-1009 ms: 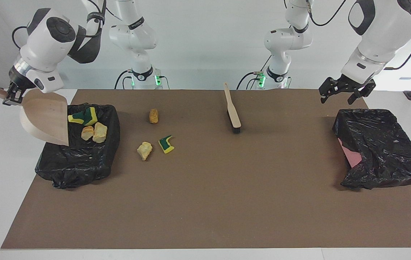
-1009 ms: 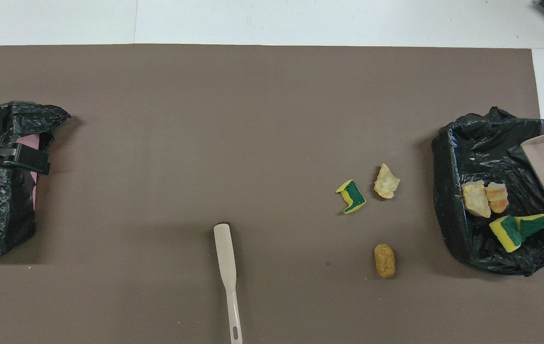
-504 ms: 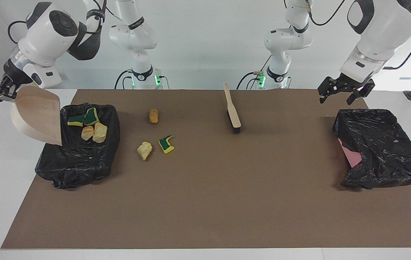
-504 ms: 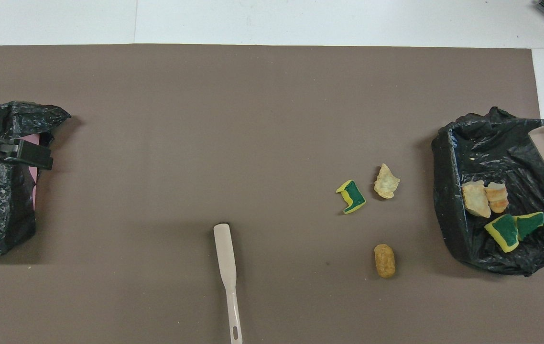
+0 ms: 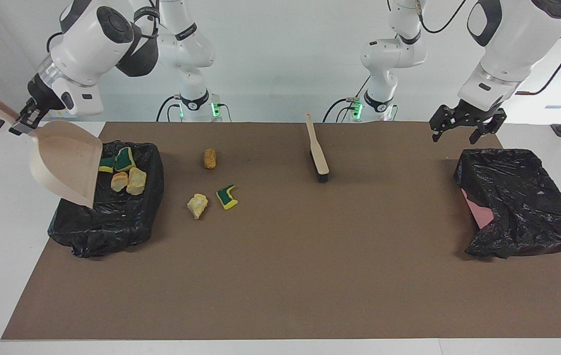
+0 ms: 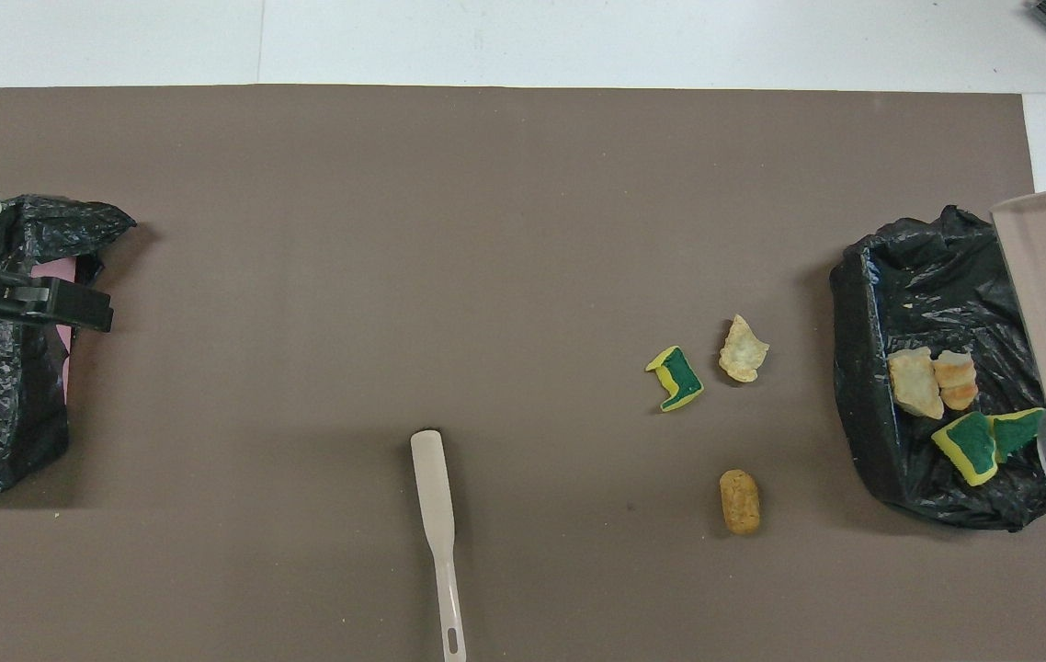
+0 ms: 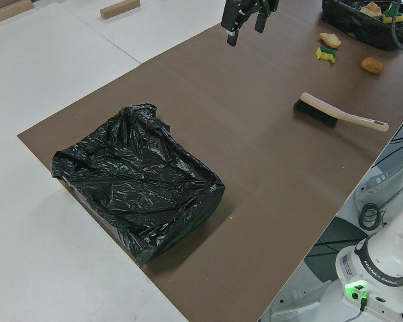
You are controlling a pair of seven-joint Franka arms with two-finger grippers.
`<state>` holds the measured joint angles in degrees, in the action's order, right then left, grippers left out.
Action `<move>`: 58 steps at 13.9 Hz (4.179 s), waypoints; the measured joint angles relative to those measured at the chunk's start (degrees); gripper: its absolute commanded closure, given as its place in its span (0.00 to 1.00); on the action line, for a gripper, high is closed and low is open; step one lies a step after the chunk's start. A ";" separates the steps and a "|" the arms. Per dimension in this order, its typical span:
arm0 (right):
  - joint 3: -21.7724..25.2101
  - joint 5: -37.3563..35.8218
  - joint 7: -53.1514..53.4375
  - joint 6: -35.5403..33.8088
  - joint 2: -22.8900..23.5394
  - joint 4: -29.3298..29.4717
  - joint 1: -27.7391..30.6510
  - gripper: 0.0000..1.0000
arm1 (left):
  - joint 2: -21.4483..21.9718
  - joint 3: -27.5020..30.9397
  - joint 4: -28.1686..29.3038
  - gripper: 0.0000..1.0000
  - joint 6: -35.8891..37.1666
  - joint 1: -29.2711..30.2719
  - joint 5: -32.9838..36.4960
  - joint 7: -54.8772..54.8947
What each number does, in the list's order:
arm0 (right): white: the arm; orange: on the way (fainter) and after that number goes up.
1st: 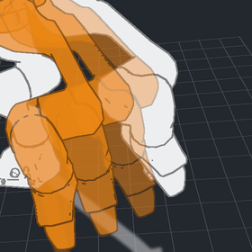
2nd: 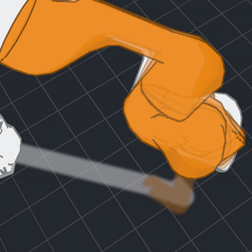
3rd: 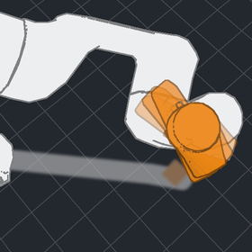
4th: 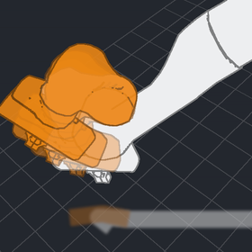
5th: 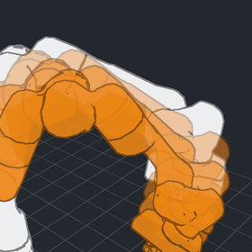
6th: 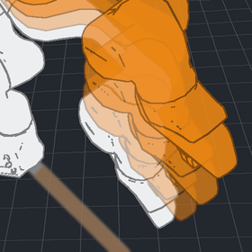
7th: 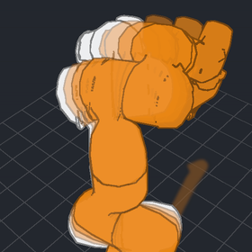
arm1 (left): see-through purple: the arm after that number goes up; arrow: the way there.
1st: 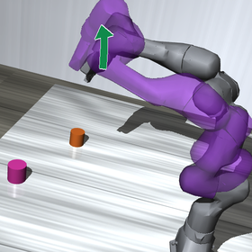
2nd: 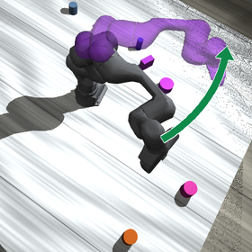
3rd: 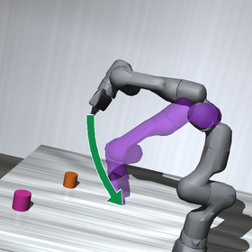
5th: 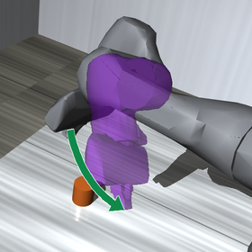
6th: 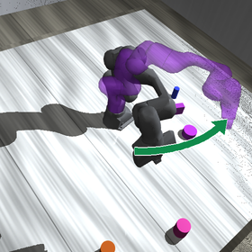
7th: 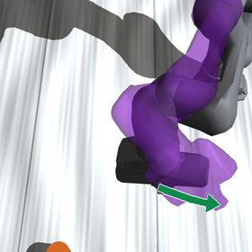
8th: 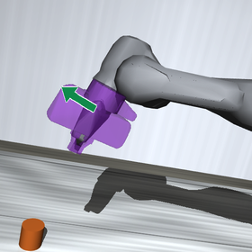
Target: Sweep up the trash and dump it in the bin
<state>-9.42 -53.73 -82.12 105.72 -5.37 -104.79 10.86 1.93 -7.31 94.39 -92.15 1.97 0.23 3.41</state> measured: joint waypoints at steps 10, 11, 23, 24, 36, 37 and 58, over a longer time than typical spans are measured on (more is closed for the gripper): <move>-2.90 18.94 29.67 -5.16 0.49 0.29 -3.11 1.00 | 0.36 -0.02 0.52 0.00 -0.03 0.00 0.00 0.03; -2.92 21.27 35.08 -6.64 1.17 0.63 -4.56 1.00 | 0.36 -0.02 0.52 0.00 -0.03 0.00 0.00 0.03; -3.11 44.69 97.21 -12.02 18.96 15.83 -20.11 1.00 | 0.37 -0.02 0.54 0.00 -0.03 0.00 0.00 0.03; -3.11 46.03 102.25 -11.29 20.52 17.08 -21.34 1.00 | 0.37 -0.02 0.54 0.00 -0.03 0.00 0.00 0.03; -3.19 53.61 114.58 5.82 33.43 20.37 -36.15 1.00 | 0.42 -0.06 0.57 0.00 -0.15 0.04 -0.01 0.03; -3.18 53.61 115.49 7.13 34.83 20.96 -36.80 1.00 | 0.42 -0.06 0.58 0.00 -0.15 0.04 -0.01 0.03; -3.21 55.29 121.45 13.56 39.71 23.96 -38.62 0.45 | -1.86 -0.58 0.74 0.00 -2.02 -0.08 -1.75 -0.05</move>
<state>-12.63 1.56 39.33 119.28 34.33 -80.83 -27.76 0.08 -7.89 95.13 -94.17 1.89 -1.52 3.36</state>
